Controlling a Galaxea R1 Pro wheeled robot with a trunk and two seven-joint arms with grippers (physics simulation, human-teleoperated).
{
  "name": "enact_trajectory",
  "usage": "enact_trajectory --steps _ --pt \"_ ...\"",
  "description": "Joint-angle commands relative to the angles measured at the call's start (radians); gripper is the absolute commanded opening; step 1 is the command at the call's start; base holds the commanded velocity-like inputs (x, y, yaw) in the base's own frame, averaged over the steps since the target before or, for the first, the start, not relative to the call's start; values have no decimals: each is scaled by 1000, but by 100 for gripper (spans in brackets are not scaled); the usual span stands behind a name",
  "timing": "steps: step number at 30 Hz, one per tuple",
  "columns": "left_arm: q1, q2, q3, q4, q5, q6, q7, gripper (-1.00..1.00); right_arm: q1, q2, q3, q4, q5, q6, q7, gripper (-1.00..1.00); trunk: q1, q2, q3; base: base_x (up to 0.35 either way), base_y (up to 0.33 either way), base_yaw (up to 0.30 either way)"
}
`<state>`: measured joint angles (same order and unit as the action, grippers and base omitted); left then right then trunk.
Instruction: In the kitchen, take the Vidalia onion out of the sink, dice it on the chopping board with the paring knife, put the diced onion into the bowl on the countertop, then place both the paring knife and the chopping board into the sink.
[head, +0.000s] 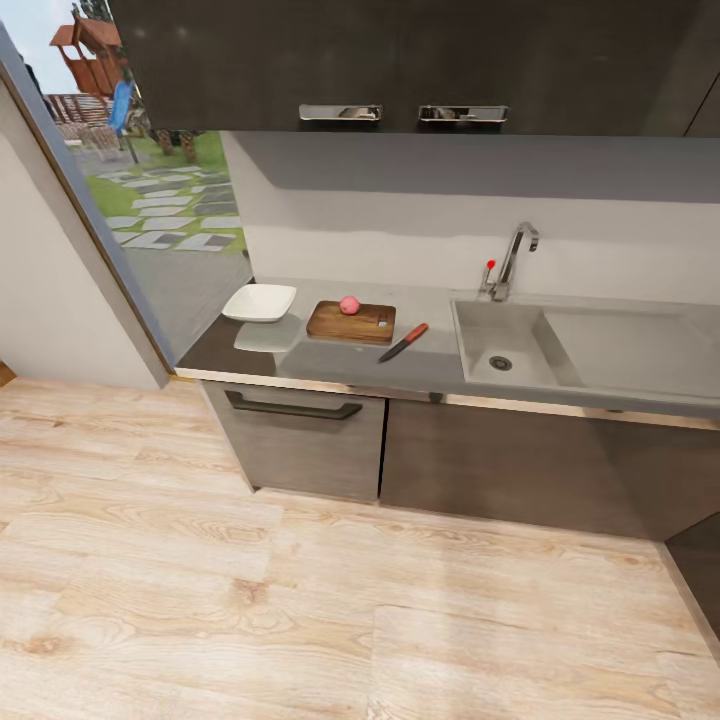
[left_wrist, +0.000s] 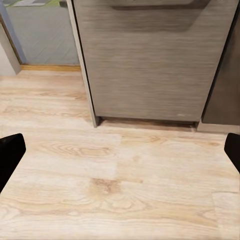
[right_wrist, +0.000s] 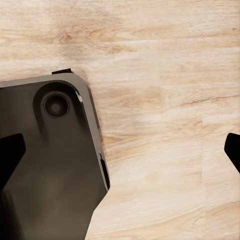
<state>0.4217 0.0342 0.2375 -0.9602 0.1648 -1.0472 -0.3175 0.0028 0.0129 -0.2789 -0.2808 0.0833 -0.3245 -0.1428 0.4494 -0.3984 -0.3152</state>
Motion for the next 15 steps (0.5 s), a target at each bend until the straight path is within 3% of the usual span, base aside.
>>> enact_trajectory --steps 1,15 --pt "0 0 0 -1 10 0 -10 100 0 1 -5 -1 9 -1 -3 100 1 -2 -1 0 0 0" --pt "0 -2 0 8 10 0 -9 100 0 13 -4 -1 8 -2 -2 100 1 -2 -1 0 0 0"
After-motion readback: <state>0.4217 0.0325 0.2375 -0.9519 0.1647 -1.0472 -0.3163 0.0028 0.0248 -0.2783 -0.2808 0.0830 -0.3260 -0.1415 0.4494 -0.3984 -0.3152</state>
